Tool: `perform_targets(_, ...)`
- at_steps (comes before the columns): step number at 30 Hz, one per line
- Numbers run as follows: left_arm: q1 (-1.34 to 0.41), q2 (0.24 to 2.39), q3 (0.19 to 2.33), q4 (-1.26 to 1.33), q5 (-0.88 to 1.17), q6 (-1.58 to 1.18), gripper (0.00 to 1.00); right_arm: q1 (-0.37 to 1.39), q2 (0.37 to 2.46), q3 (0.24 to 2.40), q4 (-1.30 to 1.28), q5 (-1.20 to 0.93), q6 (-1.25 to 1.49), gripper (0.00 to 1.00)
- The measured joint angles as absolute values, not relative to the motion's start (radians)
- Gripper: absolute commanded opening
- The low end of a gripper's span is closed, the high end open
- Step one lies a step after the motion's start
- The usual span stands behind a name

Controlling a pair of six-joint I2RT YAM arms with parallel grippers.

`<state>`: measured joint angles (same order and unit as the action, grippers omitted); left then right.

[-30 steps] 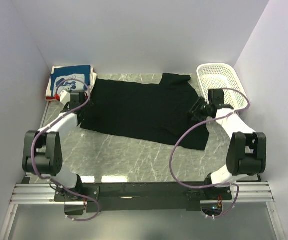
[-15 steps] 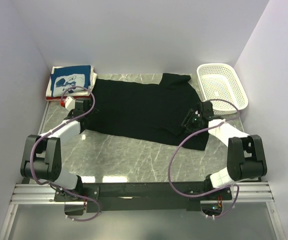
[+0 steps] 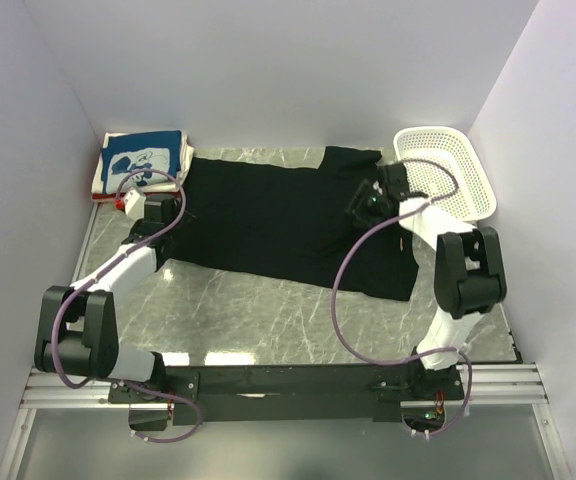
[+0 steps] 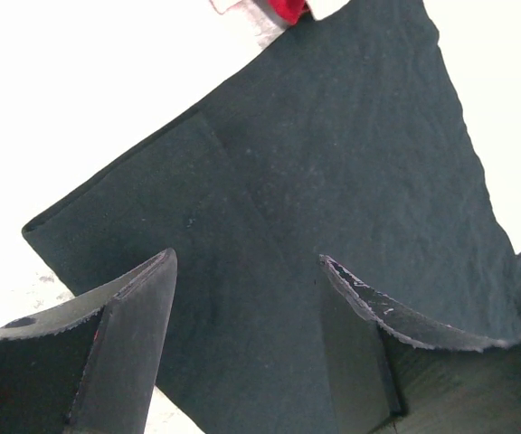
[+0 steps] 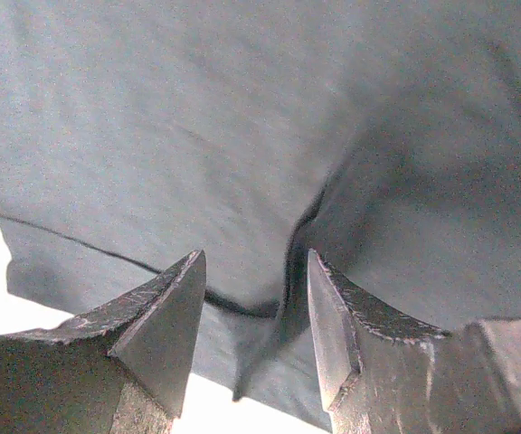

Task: Fold and stack the t-shirts
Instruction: Fold the tshirt

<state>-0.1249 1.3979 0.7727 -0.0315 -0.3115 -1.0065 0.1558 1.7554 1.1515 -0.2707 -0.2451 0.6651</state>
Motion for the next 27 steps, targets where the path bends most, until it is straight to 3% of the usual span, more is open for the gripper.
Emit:
perform_targets(5, -0.125, 1.377, 0.772, -0.035, -0.311, -1.007, 0.69, 0.192, 1.850, 1.307, -0.281, -0.274, 0.665, 0.56)
perform_targets(13, -0.123, 1.309, 0.728, -0.062, -0.314, -1.011, 0.67, 0.192, 1.824, 1.280, -0.329, -0.273, 0.656, 0.56)
perform_targets(21, -0.117, 1.127, 0.587, -0.138, -0.397, -1.082, 0.65, 0.151, 1.465, 0.988, -0.316, -0.250, 0.665, 0.56)
perform_targets(27, -0.101, 1.134, 0.520, -0.144, -0.423, -1.109, 0.62, 0.150, 1.232, 0.763, -0.316, -0.242, 0.680, 0.56)
